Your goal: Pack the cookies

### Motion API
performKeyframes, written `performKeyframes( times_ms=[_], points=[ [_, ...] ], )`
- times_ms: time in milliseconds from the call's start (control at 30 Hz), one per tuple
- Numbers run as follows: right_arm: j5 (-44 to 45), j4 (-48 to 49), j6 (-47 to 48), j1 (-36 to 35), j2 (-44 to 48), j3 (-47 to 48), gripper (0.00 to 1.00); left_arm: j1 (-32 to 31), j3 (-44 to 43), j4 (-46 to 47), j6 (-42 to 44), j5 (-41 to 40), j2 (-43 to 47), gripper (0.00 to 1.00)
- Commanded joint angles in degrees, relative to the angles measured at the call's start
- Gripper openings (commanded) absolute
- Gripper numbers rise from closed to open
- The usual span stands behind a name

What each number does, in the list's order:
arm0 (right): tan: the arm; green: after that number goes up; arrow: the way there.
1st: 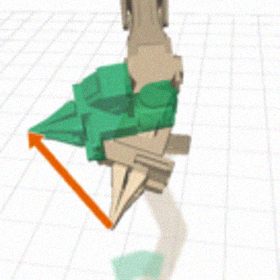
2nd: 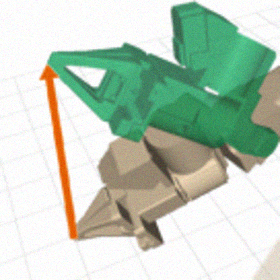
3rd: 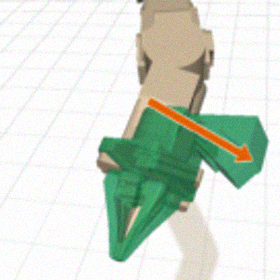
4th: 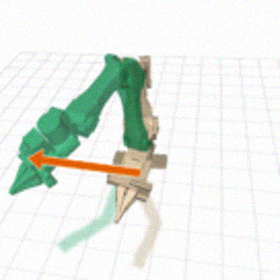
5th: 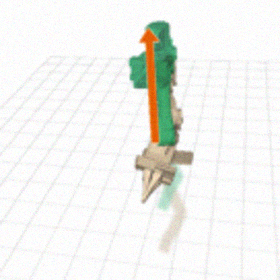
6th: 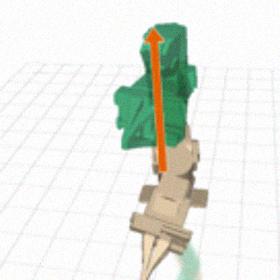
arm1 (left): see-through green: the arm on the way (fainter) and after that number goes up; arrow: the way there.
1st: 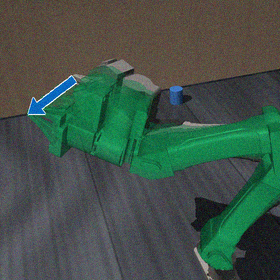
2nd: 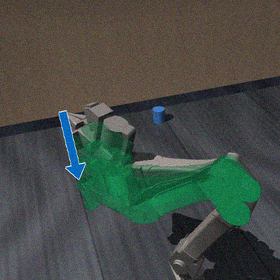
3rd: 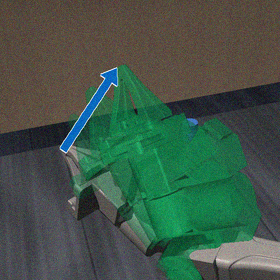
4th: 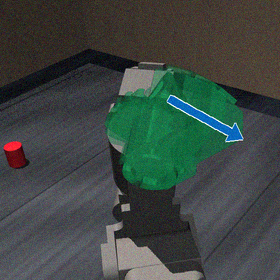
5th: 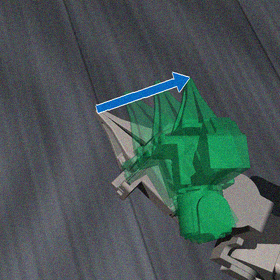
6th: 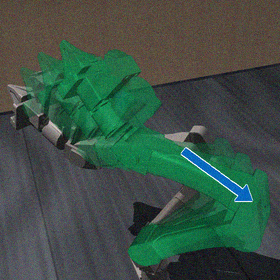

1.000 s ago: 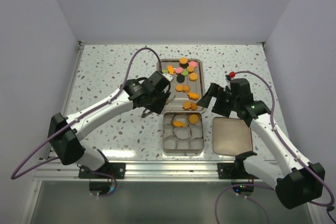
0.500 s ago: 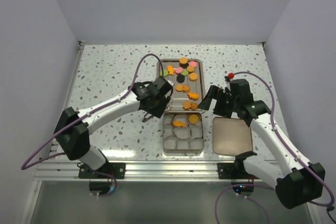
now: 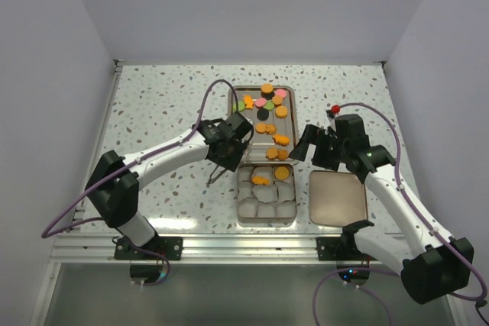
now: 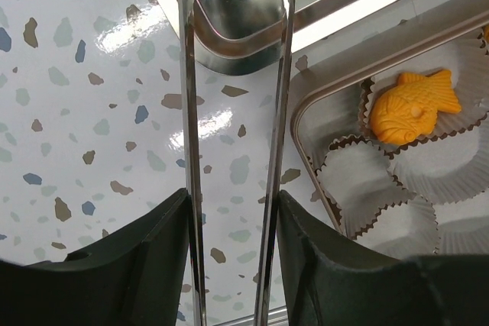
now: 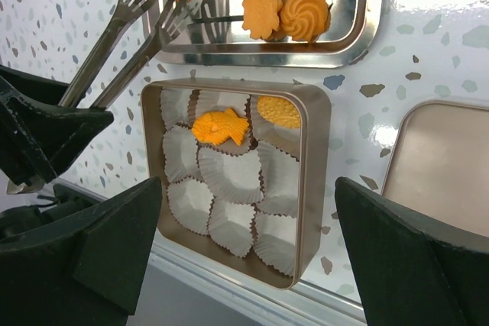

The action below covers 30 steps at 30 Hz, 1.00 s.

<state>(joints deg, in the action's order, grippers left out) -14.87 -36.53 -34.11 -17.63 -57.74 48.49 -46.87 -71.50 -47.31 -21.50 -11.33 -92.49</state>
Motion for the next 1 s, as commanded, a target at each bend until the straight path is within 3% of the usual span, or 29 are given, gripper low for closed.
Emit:
performKeyframes(
  times_ms=[0, 433, 767, 967],
  points=[
    [0.7, -0.7, 1.9, -0.1, -0.2, 2.8, 0.99, 0.7, -0.2, 2.0, -1.4, -0.7, -1.0, 0.50],
    [1.8, -1.0, 2.6, -1.2, -0.1, 3.4, 0.99, 1.1, -0.7, 1.8, -2.3, 1.1, -0.5, 0.33],
    [0.1, 1.9, -0.1, -1.5, -0.4, 1.6, 0.99, 1.1, -13.3, -3.8, -1.2, -0.6, 3.4, 0.32],
    [-1.6, 4.7, -2.9, -1.6, -0.3, -0.4, 0.99, 1.1, -8.9, -5.2, -1.7, 2.5, 11.2, 0.23]
  ],
)
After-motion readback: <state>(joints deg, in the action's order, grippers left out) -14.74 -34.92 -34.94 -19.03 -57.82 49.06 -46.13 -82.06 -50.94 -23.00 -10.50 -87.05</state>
